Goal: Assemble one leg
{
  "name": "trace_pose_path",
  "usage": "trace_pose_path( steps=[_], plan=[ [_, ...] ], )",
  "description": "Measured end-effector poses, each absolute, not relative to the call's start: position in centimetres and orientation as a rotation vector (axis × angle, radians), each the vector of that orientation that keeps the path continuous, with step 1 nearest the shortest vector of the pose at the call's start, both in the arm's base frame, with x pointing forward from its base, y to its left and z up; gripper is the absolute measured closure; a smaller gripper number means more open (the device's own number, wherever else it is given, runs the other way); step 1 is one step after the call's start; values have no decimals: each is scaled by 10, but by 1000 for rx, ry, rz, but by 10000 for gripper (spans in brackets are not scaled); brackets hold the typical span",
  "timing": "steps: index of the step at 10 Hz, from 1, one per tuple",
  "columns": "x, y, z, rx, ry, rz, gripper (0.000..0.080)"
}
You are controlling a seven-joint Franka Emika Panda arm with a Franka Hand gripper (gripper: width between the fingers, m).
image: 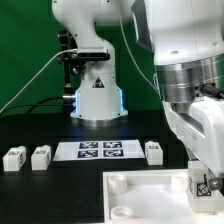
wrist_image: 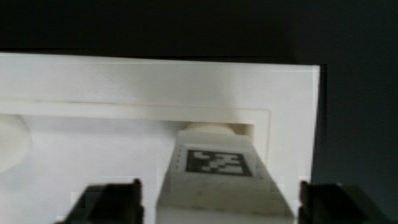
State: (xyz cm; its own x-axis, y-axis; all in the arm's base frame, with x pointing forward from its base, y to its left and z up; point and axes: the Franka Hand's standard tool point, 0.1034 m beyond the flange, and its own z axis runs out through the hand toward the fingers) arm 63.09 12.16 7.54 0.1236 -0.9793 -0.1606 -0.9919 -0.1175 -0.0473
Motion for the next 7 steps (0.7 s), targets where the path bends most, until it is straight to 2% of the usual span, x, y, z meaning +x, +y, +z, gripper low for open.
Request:
trace_pose_path(
  steps=[1,2,3,7],
  plan=[
    [631,120,75,-2435,1733,112,230],
    [631,120,75,-2565,1525,93,230],
    [631,122,75,-2657,1354,77,161],
    [630,122,75,-2887,753,23,150]
  ],
)
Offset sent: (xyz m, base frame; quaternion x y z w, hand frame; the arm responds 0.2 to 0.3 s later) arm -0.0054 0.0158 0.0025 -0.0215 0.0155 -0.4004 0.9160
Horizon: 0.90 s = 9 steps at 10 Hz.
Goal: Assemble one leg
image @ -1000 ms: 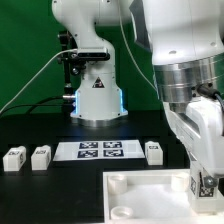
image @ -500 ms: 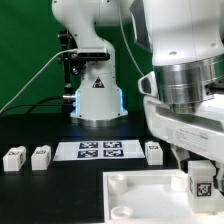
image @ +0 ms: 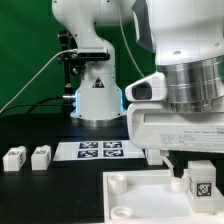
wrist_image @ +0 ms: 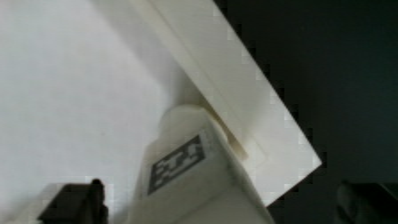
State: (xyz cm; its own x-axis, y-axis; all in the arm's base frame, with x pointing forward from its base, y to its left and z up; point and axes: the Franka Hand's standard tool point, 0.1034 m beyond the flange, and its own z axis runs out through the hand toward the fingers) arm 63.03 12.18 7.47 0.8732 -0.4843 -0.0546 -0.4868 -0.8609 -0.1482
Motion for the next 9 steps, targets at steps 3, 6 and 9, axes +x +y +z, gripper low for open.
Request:
trace_pose_path(
  steps=[3,6,9],
  plan=[
    [630,121,76,-3022,250,-24,150],
    [630,121,75,-3000,385,-14,243],
    [630,118,74,-2885,885,25,500]
  ],
)
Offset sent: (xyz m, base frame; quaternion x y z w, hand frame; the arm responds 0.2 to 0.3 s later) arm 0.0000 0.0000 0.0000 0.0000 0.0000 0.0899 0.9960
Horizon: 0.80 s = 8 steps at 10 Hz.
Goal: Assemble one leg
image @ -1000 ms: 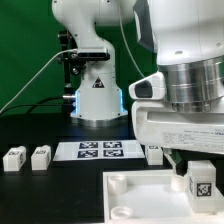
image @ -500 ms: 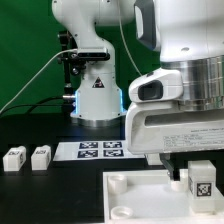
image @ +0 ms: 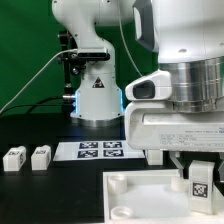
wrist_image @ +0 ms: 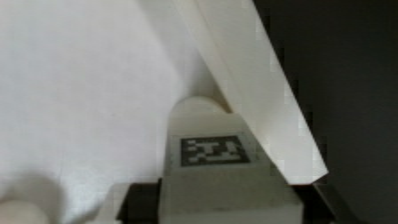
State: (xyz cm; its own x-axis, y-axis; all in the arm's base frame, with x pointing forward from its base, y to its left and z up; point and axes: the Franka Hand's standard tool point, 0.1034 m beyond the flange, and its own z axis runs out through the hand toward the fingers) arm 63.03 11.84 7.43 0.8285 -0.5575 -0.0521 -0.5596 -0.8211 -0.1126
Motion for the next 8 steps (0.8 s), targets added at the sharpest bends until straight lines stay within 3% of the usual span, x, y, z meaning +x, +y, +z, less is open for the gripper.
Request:
trace_pose_path(
  steps=[5,8],
  plan=[
    [631,120,72,-2299,1938,145,503],
    [632,121,71,-2048,2199,172,505]
  ],
)
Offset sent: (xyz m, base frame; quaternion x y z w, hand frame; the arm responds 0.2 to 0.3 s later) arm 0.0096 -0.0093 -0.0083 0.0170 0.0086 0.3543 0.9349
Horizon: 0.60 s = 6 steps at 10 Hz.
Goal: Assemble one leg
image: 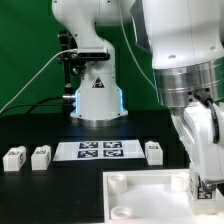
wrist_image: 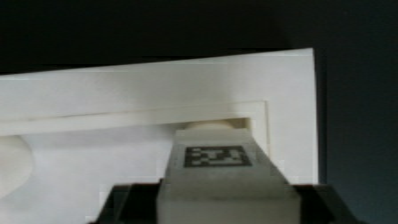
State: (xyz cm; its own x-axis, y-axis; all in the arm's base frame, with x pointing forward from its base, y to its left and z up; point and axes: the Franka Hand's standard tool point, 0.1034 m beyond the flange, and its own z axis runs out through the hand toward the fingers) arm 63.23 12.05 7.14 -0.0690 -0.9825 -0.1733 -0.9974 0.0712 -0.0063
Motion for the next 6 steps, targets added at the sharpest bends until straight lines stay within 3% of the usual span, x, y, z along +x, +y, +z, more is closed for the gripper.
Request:
trace_pose_path(
  steps=[2,3,4,6],
  plan=[
    [632,121,71,-2130,2116,163,505],
    [633,120,70,-2360,1830,125,319],
    [632,121,70,-2493,1635,109,208],
    [631,123,69,-2662,1331,82,162]
  ],
)
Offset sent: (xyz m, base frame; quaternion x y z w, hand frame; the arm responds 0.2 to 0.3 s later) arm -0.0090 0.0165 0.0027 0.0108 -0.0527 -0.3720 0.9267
